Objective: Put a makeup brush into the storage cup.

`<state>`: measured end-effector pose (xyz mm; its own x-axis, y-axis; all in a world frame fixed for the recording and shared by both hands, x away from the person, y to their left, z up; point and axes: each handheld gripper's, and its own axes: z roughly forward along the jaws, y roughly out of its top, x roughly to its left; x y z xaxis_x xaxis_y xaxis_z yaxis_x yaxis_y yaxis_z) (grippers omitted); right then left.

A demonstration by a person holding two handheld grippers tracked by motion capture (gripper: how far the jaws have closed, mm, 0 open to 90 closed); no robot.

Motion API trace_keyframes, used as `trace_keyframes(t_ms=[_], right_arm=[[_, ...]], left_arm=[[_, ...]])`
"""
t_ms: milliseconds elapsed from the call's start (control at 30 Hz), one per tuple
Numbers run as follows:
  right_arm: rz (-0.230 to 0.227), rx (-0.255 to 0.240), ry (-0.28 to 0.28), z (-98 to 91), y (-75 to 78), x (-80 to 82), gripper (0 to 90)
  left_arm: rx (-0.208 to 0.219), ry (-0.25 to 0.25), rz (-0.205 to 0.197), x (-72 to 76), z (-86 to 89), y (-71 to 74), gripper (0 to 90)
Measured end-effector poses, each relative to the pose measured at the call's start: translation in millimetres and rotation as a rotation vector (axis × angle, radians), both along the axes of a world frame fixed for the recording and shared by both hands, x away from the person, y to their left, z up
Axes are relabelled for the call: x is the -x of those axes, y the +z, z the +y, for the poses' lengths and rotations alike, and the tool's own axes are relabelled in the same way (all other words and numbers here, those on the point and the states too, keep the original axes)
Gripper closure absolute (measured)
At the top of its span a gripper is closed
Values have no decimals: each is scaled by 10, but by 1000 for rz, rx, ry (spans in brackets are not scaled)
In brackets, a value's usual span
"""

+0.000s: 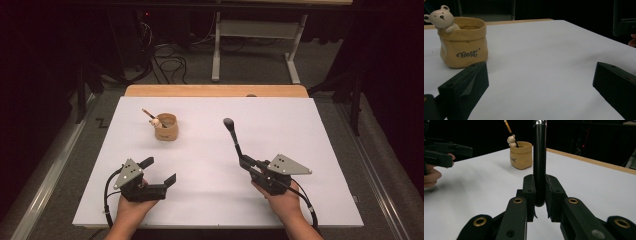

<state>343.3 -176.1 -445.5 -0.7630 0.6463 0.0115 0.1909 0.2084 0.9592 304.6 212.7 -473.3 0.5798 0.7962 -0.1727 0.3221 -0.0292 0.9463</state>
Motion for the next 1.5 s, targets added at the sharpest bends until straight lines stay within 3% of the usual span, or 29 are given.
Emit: trace_keyframes(t_ms=[300,600,733,1033,1233,1500], right_arm=[[8,-27,17,38,-62,44,807],[10,-31,18,63,-93,78,807],[6,-24,23,70,-94,96,806],[-8,-37,47,79,-90,104,807],[-12,-38,54,107,-82,122,806],[-21,-36,75,185,-89,141,807]], left_arm=[[-10,-12,2,-1,-20,-1,13],[16,-15,-22,26,-86,53,13],[4,-13,-54,36,-126,130,20],[-24,-59,-46,-10,-271,322,23],[-3,-89,-55,-31,-378,423,24],[21,-109,-62,-57,-499,454,36]])
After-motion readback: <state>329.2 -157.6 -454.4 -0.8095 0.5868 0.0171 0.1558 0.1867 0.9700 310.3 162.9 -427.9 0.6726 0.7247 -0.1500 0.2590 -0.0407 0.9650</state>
